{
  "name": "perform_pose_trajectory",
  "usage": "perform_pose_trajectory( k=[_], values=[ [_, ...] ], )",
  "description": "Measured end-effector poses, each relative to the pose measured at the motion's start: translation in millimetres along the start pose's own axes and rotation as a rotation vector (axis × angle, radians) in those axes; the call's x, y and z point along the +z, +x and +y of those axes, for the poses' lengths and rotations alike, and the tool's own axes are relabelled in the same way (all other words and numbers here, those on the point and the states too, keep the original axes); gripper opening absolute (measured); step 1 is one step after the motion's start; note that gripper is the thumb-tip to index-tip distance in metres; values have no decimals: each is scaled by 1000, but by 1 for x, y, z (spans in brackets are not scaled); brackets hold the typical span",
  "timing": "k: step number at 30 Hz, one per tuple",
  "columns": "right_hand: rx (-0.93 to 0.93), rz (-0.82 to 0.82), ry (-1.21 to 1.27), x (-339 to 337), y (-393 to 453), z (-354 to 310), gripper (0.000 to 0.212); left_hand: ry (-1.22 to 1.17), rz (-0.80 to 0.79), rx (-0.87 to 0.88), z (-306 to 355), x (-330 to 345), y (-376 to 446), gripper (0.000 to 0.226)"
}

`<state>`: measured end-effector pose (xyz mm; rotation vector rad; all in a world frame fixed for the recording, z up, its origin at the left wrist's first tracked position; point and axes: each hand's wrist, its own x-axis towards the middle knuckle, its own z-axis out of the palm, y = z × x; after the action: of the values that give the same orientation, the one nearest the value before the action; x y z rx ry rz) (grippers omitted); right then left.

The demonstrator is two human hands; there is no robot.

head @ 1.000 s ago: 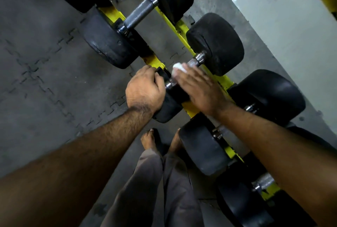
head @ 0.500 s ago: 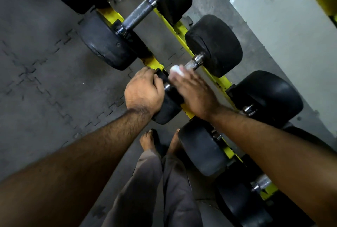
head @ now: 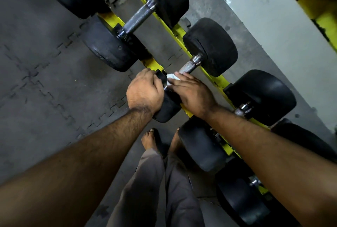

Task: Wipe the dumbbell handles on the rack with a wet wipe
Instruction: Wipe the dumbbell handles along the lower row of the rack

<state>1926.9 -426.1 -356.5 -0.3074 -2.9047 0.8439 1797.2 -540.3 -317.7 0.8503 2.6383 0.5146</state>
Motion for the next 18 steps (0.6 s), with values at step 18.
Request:
perform_pose_trajectory(
  k=[18],
  values=[
    [1448, 856, 1133, -1, 38, -26, 25, -28, -16, 3, -3, 0, 1, 28]
  ],
)
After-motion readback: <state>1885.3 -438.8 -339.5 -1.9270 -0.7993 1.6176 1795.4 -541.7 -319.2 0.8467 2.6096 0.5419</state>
